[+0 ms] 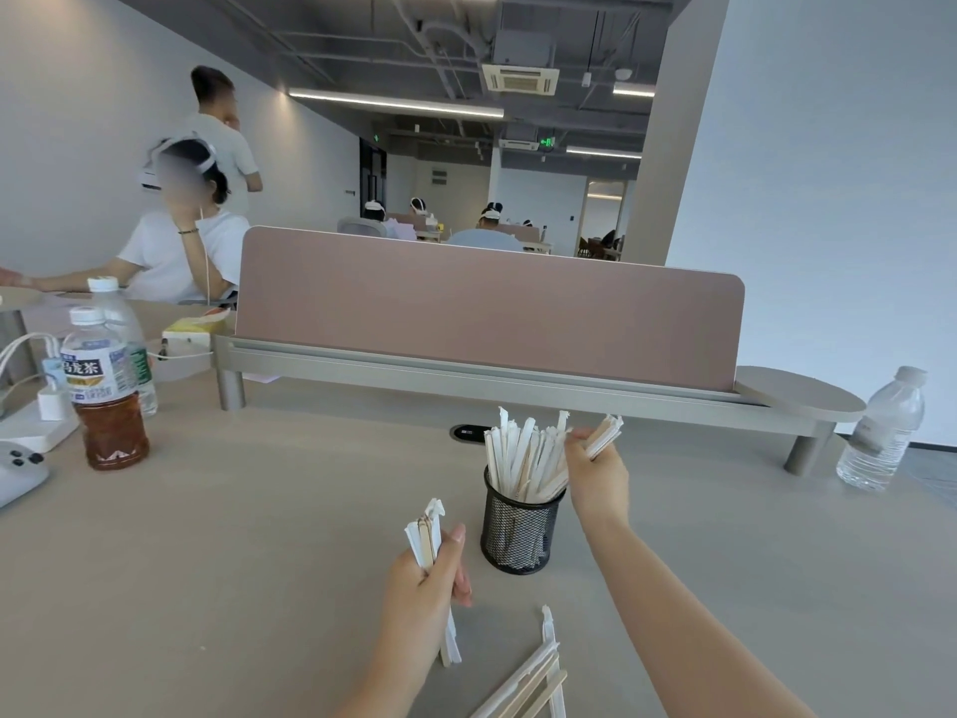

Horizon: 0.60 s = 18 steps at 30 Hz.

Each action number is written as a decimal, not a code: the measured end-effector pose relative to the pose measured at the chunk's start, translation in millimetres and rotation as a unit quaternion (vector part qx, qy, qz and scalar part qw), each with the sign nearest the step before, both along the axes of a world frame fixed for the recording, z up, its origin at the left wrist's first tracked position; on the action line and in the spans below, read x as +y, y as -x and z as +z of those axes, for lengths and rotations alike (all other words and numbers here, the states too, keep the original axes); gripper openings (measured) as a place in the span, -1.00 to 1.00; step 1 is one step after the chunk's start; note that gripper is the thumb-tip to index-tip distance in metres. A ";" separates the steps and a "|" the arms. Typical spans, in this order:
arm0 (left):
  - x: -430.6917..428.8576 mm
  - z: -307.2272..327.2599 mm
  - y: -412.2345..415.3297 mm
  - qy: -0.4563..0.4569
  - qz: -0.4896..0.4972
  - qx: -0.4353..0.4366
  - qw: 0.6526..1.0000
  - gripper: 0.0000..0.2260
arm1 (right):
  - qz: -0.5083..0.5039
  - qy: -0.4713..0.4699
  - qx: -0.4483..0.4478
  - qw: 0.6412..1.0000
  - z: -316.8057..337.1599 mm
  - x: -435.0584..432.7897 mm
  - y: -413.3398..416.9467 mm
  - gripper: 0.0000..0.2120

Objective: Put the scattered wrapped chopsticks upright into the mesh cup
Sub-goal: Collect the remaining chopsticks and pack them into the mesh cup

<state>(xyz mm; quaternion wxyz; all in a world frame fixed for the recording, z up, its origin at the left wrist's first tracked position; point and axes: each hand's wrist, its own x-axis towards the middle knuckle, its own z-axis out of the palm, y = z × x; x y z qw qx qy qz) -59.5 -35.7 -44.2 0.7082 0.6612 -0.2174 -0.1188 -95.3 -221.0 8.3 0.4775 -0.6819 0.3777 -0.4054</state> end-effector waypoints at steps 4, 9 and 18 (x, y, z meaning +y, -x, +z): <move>0.4 -0.1 0.2 -0.001 -0.003 0.009 1.000 -0.46 | 0.011 0.034 0.042 0.999 -6.0 1.9 -2.2 -0.67; 0.3 1.4 1.0 -0.006 0.001 0.017 1.000 -0.46 | 0.050 0.037 0.160 0.985 -9.8 4.5 -0.4 -0.64; 1.0 2.6 1.0 -0.001 -0.002 0.023 1.000 -0.45 | 0.067 0.109 -0.012 0.992 11.9 -0.5 12.6 -0.20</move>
